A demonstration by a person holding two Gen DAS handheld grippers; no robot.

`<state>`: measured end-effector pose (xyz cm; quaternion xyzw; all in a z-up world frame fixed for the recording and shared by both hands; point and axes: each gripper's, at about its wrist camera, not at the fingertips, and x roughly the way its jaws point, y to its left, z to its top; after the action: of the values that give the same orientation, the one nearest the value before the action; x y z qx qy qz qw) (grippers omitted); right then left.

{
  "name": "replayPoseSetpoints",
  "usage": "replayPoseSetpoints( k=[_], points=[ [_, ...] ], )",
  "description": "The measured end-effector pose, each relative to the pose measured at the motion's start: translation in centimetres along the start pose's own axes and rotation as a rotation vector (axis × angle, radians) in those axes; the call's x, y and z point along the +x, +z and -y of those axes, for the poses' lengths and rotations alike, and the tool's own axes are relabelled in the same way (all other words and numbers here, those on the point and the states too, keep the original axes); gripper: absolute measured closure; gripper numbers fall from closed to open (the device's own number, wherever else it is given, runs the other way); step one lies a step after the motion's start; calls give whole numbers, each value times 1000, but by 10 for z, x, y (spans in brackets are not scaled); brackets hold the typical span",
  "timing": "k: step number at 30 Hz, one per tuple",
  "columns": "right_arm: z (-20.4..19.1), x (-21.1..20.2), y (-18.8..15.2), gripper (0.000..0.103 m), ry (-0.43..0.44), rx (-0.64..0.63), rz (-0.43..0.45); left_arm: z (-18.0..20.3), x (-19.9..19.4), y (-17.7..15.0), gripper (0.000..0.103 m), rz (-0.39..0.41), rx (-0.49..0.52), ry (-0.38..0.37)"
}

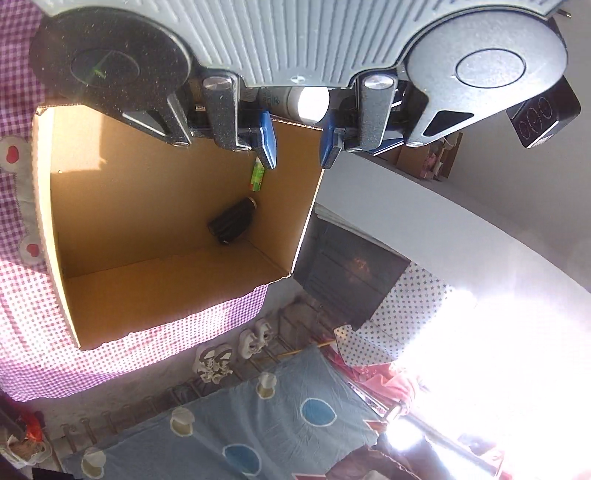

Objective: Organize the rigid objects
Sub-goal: 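Open the right gripper to release the black tube in the box, then withdraw the open right gripper back toward the remaining items, then move the right gripper to the black tape roll and close on it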

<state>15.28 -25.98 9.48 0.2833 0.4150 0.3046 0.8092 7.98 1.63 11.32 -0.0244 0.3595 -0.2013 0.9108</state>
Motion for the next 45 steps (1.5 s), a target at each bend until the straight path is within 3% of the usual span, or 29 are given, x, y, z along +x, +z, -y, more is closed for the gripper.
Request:
replayPoseSetpoints(
  k=[2, 4, 9, 14, 17, 23, 26, 28, 34, 45],
  points=[
    [-1, -28, -23, 48, 1, -13, 83, 5, -4, -7, 16, 13, 10, -5],
    [-1, -46, -45, 47, -17, -32, 150, 8, -6, -15, 7, 25, 21, -12],
    [19, -63, -114, 44, -102, 19, 262, 24, 3, -47, 1, -8, 68, -45],
    [49, -46, -161, 44, -143, 140, 240, 31, 19, -83, 1, -78, 87, -86],
    [56, -34, -177, 45, -177, 149, 199, 34, 30, -99, 1, -112, 113, -91],
    [51, -12, -189, 52, -228, 81, 183, 46, 52, -131, 2, -165, 180, -24],
    [50, 2, -187, 56, -240, 55, 156, 50, 59, -145, 11, -184, 198, -10],
    [50, 12, -186, 59, -254, 33, 138, 53, 63, -152, 25, -195, 212, -3],
    [49, 43, -180, 68, -290, -29, 76, 55, 72, -157, 35, -221, 224, 11],
    [33, 80, -180, 77, -399, -220, -4, 56, 82, -159, 33, -232, 220, 2]
  ],
)
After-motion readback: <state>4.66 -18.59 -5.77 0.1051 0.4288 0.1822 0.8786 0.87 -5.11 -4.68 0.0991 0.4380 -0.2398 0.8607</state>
